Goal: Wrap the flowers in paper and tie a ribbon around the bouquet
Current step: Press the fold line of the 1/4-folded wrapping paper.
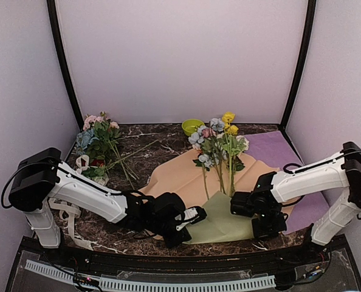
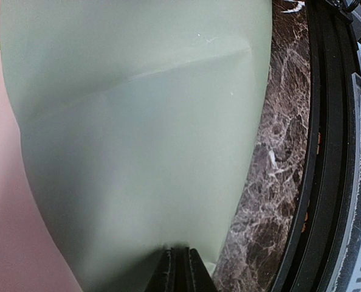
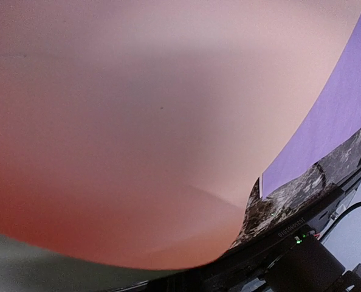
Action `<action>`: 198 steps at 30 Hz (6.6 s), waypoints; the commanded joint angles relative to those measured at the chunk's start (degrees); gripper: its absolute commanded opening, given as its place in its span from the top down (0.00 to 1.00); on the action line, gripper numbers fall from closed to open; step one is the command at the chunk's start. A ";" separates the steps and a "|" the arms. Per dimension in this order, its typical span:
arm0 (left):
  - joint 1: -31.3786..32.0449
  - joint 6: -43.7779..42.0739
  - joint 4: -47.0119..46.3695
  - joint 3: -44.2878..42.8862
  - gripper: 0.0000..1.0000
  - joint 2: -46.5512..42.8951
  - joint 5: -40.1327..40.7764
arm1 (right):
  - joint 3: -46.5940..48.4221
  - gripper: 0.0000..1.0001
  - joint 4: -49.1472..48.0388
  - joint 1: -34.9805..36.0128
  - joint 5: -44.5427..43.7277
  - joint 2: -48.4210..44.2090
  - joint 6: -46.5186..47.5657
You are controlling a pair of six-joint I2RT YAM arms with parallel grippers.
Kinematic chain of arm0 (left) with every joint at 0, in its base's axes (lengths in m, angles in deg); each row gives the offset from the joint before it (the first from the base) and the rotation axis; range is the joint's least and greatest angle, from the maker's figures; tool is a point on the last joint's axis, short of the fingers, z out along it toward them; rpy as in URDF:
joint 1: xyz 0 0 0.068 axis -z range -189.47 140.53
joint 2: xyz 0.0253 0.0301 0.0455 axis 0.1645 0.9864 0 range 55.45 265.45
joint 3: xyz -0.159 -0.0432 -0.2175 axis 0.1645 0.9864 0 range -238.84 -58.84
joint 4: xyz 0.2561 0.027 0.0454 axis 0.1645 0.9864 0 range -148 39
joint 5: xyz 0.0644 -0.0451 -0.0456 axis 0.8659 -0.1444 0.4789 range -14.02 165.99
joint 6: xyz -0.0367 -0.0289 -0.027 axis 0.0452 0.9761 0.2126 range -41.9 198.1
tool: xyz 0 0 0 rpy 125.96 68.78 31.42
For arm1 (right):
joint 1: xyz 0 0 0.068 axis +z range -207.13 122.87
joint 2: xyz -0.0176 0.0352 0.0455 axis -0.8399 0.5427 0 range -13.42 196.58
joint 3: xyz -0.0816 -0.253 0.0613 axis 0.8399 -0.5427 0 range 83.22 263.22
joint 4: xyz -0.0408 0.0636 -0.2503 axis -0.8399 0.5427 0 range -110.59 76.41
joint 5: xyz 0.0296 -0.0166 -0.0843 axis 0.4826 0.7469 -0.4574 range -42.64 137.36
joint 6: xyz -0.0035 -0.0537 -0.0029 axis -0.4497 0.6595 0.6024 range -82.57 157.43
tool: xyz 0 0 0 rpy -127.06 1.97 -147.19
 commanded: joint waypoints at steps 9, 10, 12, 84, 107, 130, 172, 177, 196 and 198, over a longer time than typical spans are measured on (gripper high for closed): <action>-0.93 -0.63 9.61 2.15 0.93 0.41 1.52 | 0.74 1.00 0.61 0.53 -1.18 0.44 1.31; -0.93 -0.64 9.50 2.01 0.93 0.50 1.42 | 0.33 1.00 -1.86 0.53 0.91 -1.70 2.37; -0.93 -0.76 9.45 1.79 0.93 0.88 1.23 | -0.22 1.00 -7.48 0.53 4.85 -6.34 4.08; 7.72 -1.87 8.41 -9.42 0.99 0.87 16.68 | -10.60 1.00 -58.11 3.51 22.87 -2.01 3.88; 8.16 -3.53 6.18 -5.68 1.00 6.12 12.50 | -10.29 1.00 -55.98 3.57 23.41 -4.46 4.23; 7.28 -2.56 6.61 -1.22 1.00 5.43 12.12 | -14.43 1.00 -17.60 -4.47 1.64 -29.62 -4.79; 7.46 -20.92 4.24 -29.28 0.90 21.41 10.70 | -7.22 0.40 -16.71 -3.22 -0.61 -17.29 4.93; 7.50 -19.93 4.43 -28.19 0.91 21.36 9.81 | -4.13 0.07 -12.38 -3.42 -4.55 -20.41 0.69; 7.50 -18.83 4.18 -27.25 0.91 21.43 9.67 | 3.35 0.38 -3.29 -2.81 -4.30 -28.91 -40.38; 7.39 -19.14 4.00 -27.19 0.91 21.43 9.43 | 6.58 0.38 1.94 -2.79 -6.70 -28.44 -39.63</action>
